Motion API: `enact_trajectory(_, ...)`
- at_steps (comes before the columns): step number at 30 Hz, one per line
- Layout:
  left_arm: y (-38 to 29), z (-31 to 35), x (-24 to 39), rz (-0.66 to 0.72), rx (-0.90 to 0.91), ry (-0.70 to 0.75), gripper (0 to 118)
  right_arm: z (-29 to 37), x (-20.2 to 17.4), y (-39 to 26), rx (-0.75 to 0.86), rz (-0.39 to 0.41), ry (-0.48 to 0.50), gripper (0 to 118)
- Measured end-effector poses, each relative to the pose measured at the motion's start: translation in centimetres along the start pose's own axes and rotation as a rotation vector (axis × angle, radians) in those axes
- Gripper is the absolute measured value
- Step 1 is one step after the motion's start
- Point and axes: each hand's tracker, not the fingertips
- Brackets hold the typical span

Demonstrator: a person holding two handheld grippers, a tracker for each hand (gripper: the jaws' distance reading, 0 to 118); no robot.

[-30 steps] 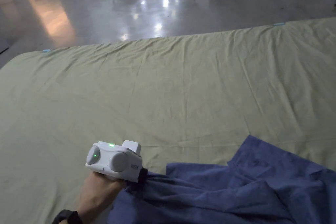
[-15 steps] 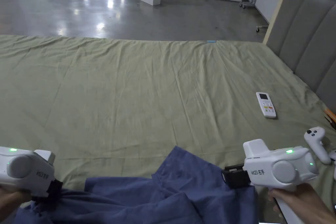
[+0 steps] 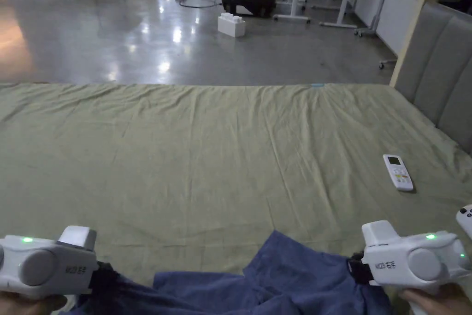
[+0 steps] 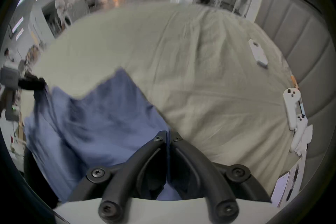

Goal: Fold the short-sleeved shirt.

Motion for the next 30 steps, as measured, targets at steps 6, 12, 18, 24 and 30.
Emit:
enact_trajectory(6,1.0,16.5,-0.5,-0.048,0.302,-0.039,8,13.6,-1.0,2.4,0.341,-0.087,0.022,3)
enact_trajectory(12,1.9,31.3,-1.4,-0.032,0.586,0.023,8,26.4,-2.1,6.0,0.612,-0.097,0.016,3)
enact_trajectory(18,2.9,41.9,-3.0,0.021,0.788,0.122,8,35.9,-4.0,10.1,0.802,-0.079,-0.073,3)
enact_trajectory(24,4.2,48.3,-3.4,0.035,0.912,0.167,8,41.8,-5.0,13.8,0.893,-0.071,-0.128,3)
enact_trajectory(30,6.3,50.9,-3.0,0.036,0.96,0.18,8,44.9,-5.5,17.0,0.973,-0.027,-0.212,3)
